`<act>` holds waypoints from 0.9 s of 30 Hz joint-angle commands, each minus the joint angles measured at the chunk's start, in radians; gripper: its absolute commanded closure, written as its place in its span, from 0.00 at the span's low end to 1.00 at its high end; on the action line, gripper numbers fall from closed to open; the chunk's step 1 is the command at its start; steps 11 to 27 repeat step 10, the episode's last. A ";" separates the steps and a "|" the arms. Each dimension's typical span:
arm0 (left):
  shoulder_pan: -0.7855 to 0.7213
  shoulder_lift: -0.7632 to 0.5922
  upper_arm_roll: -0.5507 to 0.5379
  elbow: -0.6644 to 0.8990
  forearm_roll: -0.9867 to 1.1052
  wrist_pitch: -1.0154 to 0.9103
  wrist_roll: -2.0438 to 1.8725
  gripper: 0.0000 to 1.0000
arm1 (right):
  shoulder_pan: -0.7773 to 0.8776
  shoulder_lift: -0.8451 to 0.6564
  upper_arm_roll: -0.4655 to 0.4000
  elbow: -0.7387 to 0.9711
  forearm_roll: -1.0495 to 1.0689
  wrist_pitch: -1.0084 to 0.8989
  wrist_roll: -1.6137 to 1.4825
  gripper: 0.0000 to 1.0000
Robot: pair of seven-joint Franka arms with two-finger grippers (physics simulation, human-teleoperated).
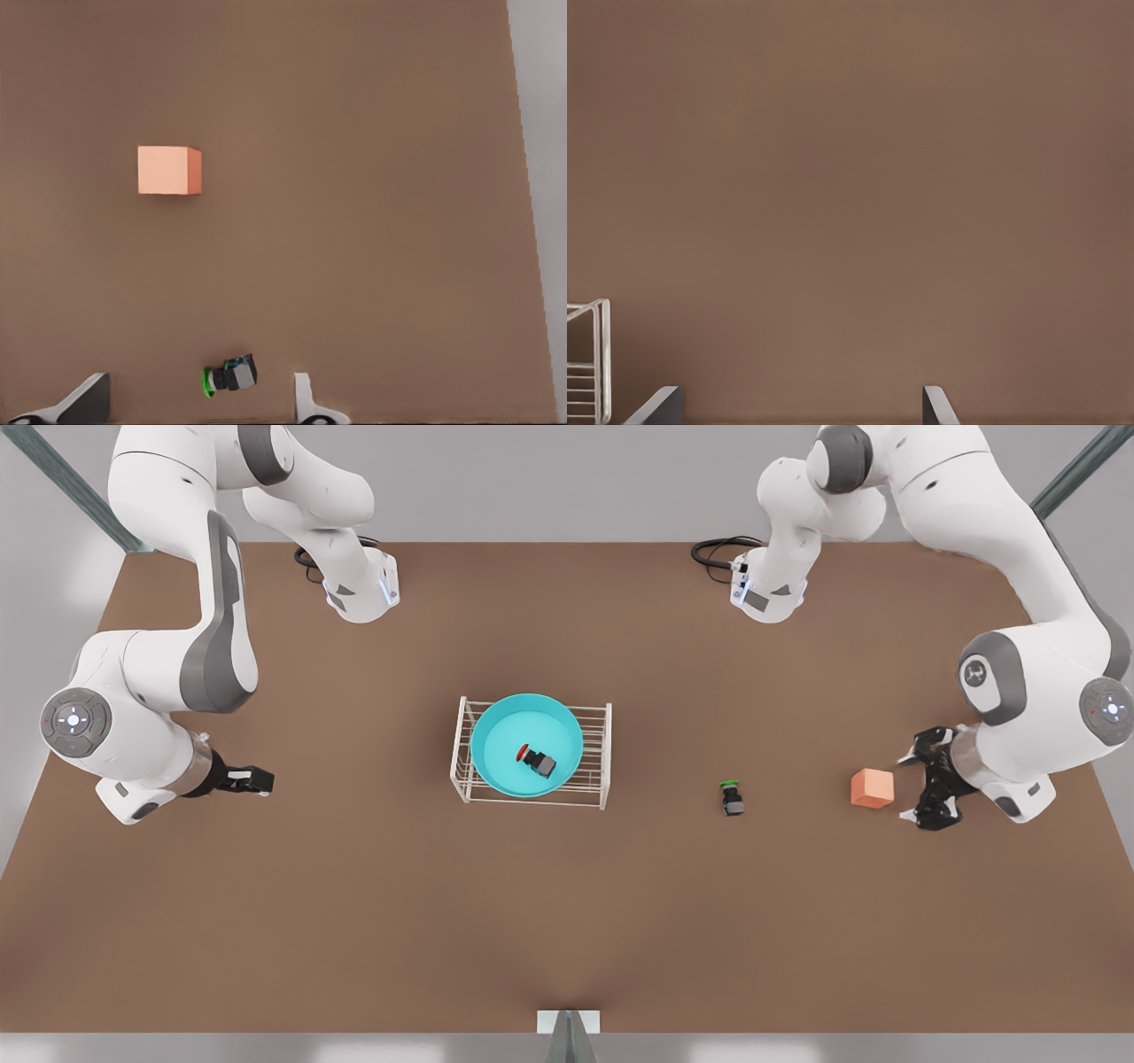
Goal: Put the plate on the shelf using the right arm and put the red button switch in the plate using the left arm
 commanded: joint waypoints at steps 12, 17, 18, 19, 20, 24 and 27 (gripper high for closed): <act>0.414 -0.185 -0.630 -0.121 0.197 0.054 1.228 0.00 | 0.000 -0.001 0.000 0.000 0.001 0.000 0.024 0.00; 0.414 -0.185 -0.630 -0.121 0.197 0.054 1.228 0.00 | 0.000 -0.001 0.000 0.000 0.001 0.000 0.024 0.00; 0.414 -0.185 -0.630 -0.121 0.197 0.054 1.228 0.00 | 0.000 -0.001 0.000 0.000 0.001 0.000 0.024 0.00; 0.414 -0.185 -0.630 -0.121 0.197 0.054 1.228 0.00 | 0.000 -0.001 0.000 0.000 0.001 0.000 0.024 0.00; 0.414 -0.185 -0.630 -0.121 0.197 0.054 1.228 0.00 | 0.000 -0.001 0.000 0.000 0.001 0.000 0.024 0.00; 0.414 -0.185 -0.630 -0.121 0.197 0.054 1.228 0.00 | 0.000 -0.001 0.000 0.000 0.001 0.000 0.024 0.00; 0.414 -0.185 -0.630 -0.121 0.197 0.054 1.228 0.00 | 0.000 -0.001 0.000 0.000 0.001 0.000 0.024 0.00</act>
